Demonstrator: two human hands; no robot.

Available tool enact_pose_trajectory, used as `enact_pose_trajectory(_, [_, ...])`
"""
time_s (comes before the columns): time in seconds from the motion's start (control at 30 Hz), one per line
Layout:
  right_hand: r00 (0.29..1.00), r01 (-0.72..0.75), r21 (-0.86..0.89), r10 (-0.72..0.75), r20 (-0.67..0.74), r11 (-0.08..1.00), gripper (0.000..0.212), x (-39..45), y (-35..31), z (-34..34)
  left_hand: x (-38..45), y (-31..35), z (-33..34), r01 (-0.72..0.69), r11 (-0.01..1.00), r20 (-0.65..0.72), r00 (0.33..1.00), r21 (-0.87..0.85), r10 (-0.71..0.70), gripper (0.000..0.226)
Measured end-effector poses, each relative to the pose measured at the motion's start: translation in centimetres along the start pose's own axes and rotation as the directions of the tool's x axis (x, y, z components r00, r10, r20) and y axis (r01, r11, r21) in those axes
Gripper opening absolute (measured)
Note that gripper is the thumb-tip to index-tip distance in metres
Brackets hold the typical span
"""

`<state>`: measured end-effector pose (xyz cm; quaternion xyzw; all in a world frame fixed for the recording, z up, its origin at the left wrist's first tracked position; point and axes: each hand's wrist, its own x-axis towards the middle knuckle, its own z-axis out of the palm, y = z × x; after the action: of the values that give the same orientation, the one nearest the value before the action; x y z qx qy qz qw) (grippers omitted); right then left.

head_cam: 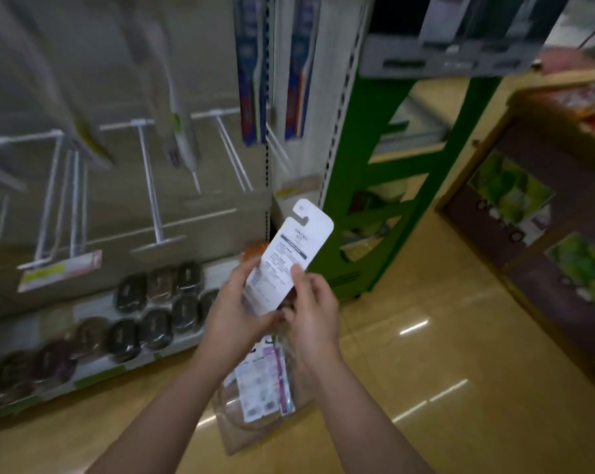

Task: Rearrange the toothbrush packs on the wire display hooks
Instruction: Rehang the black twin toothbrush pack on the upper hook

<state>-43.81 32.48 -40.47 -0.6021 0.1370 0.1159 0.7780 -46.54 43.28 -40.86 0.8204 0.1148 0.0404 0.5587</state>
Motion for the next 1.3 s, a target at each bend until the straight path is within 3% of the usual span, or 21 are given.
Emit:
enact_pose_trajectory(0.1, [0.997, 0.065, -0.027, -0.064, 0.049, 0.997, 0.017, -1.7, -4.6, 1.1, -0.4, 4.6, -1.8, -0.064, 0.997, -0.003, 0.998, -0.047, 0.064, 0.075])
enact_pose_trajectory(0.23, [0.981, 0.137, 0.065, -0.145, 0.131, 0.988, 0.017, -3.1, -9.4, 2.4, -0.2, 9.2, -4.1, -0.147, 0.986, -0.021, 0.989, -0.077, 0.145, 0.074])
enact_pose_trajectory(0.37, [0.963, 0.143, 0.147, -0.171, 0.206, 0.979, 0.033, -4.9, -14.1, 4.5, -0.8, 14.1, -7.0, -0.188, 0.973, -0.043, 0.982, -0.133, 0.184, 0.074])
enact_pose_trajectory(0.47, [0.946, 0.132, 0.22, -0.189, 0.264, 0.967, 0.019, -5.8, -17.1, 6.2, -1.1, 16.9, -9.4, -0.212, 0.966, -0.073, 0.977, -0.147, 0.203, 0.073])
enact_pose_trajectory(0.73, [0.821, 0.327, 0.009, -0.289, 0.492, 0.945, 0.028, -6.6, -22.4, 11.0, -1.3, 22.5, -16.0, -0.219, 0.921, -0.08, 0.976, -0.322, 0.205, 0.062])
enact_pose_trajectory(0.8, [0.777, 0.341, 0.031, -0.301, 0.552, 0.939, 0.029, -7.0, -23.9, 11.9, -1.5, 23.9, -16.9, -0.213, 0.901, -0.072, 0.977, -0.377, 0.201, 0.05])
enact_pose_trajectory(0.93, [0.701, 0.429, 0.044, -0.364, 0.613, 0.902, 0.021, -7.8, -26.6, 13.4, -1.8, 25.9, -18.3, -0.202, 0.863, -0.202, 0.972, -0.463, 0.12, 0.021])
enact_pose_trajectory(1.13, [0.65, 0.497, 0.029, -0.394, 0.65, 0.867, 0.02, -8.4, -29.6, 14.8, -2.1, 28.0, -20.5, -0.17, 0.837, -0.153, 0.983, -0.519, 0.105, 0.03])
enact_pose_trajectory(1.3, [0.625, 0.484, 0.068, -0.4, 0.67, 0.872, 0.018, -8.9, -31.0, 15.4, -2.7, 29.0, -22.6, -0.2, 0.847, -0.091, 0.98, -0.492, 0.179, 0.036])
